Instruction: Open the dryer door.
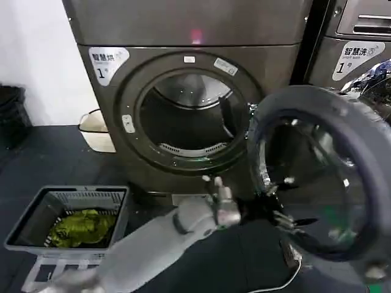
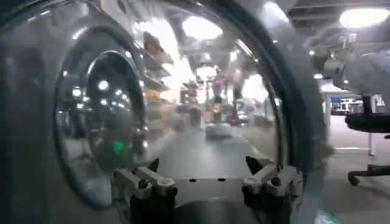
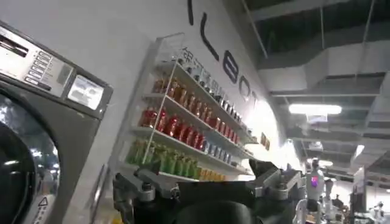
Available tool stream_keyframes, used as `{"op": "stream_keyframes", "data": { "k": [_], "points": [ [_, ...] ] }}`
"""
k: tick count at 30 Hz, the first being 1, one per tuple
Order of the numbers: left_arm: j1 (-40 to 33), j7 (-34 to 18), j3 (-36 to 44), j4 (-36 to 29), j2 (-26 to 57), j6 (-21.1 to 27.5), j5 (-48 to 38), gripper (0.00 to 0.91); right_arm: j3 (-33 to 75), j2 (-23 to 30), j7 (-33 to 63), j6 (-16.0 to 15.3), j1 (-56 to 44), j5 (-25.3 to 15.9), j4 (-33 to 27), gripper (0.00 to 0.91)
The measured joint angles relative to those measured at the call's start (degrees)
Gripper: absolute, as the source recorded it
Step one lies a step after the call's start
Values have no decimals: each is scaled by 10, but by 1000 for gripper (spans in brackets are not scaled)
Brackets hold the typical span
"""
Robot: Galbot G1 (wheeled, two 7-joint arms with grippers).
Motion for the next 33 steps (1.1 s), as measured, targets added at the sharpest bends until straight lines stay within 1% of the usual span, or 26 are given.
{"op": "stream_keyframes", "data": {
  "k": [4,8,17,21,24,30,33],
  "points": [
    [-18,-4,9,31,-35,-6,10,907,8,7,0,0,-7,4,7,907],
    [-36,-22,17,66,-68,-12,51,907,21,7,0,0,-16,12,10,907],
    [-73,-49,24,154,-134,-39,89,907,35,10,0,-1,-23,19,16,907],
    [-88,-57,21,197,-164,-58,108,907,35,12,0,-1,-23,19,15,907],
    [-95,-57,19,223,-168,-64,110,907,36,13,0,0,-23,19,15,907],
    [-101,-58,11,253,-168,-66,124,907,36,10,0,0,-22,18,15,907],
    [-106,-68,7,269,-168,-65,129,907,36,9,0,0,-21,18,16,907]
  ]
}}
